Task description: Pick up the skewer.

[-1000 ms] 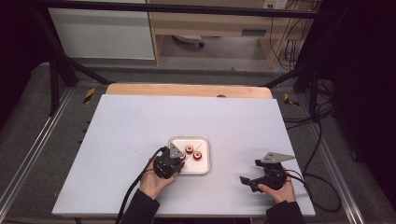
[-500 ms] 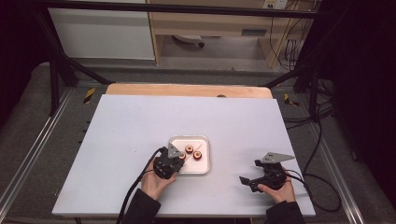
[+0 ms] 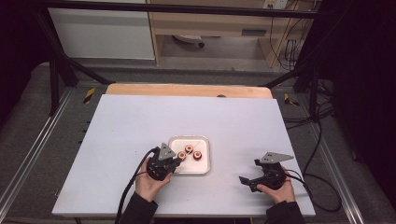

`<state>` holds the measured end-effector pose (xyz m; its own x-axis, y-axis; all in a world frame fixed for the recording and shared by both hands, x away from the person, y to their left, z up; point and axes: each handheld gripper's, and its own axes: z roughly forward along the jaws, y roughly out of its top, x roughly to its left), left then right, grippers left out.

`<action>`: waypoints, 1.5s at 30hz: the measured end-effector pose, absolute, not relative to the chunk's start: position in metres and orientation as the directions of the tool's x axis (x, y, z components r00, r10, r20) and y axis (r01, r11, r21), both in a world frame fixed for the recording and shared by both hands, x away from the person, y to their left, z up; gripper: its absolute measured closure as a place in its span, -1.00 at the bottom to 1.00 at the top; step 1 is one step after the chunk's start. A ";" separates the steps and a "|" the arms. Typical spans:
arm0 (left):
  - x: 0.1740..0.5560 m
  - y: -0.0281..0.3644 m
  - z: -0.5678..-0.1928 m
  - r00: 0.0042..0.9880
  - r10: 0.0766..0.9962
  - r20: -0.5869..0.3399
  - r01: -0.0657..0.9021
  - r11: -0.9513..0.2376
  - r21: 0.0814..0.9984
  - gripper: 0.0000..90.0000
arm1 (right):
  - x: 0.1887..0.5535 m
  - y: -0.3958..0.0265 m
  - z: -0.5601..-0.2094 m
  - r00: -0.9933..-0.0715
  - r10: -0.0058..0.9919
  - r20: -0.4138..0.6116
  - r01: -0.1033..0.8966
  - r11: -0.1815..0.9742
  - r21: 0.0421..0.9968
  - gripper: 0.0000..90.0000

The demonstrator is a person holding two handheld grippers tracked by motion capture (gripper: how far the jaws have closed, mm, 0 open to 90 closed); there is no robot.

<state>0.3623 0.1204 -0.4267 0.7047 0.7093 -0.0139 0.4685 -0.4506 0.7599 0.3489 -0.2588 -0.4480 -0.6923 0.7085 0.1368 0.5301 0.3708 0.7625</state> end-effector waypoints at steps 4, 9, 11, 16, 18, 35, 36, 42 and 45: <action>0.360 0.120 -0.421 0.718 0.696 -0.009 0.453 -0.459 0.764 0.98 | 0.350 -0.251 -0.445 -0.705 0.703 0.089 0.505 0.411 0.759 -0.98; 0.357 0.115 -0.417 0.736 0.677 0.014 0.430 -0.483 0.763 0.98 | 0.352 -0.236 -0.438 -0.713 0.701 -0.001 0.469 0.477 0.743 -0.98; 0.357 0.113 -0.415 0.742 0.670 0.021 0.423 -0.492 0.761 0.98 | 0.352 -0.229 -0.436 -0.725 0.687 -0.048 0.446 0.521 0.727 -0.98; 0.355 0.103 -0.410 0.768 0.640 0.034 0.398 -0.518 0.757 0.98 | 0.353 -0.212 -0.424 -0.755 0.633 -0.170 0.368 0.624 0.689 -0.97; 0.354 0.098 -0.409 0.780 0.624 0.043 0.387 -0.536 0.751 0.98 | 0.353 -0.207 -0.419 -0.763 0.613 -0.202 0.340 0.648 0.681 -0.95; 0.351 0.063 -0.401 0.856 0.508 0.094 0.314 -0.656 0.686 0.98 | 0.351 -0.174 -0.398 -0.825 0.388 -0.411 0.117 0.828 0.548 -0.70; 0.351 0.059 -0.400 0.864 0.493 0.100 0.304 -0.669 0.678 0.98 | 0.351 -0.172 -0.397 -0.825 0.353 -0.442 0.078 0.844 0.530 -0.62; 0.350 0.050 -0.400 0.882 0.458 0.107 0.283 -0.698 0.658 0.98 | 0.350 -0.165 -0.398 -0.839 0.228 -0.493 -0.042 0.878 0.477 -0.34; 0.348 0.046 -0.399 0.889 0.444 0.112 0.271 -0.708 0.653 0.98 | 0.351 -0.162 -0.400 -0.843 0.158 -0.515 -0.096 0.897 0.432 -0.19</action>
<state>0.3483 0.0464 -0.3989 0.8889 0.4441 0.1122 0.2711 -0.7075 0.6526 0.3509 -0.1618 -0.4004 -0.8426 0.1577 -0.5149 -0.0962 0.8967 0.4321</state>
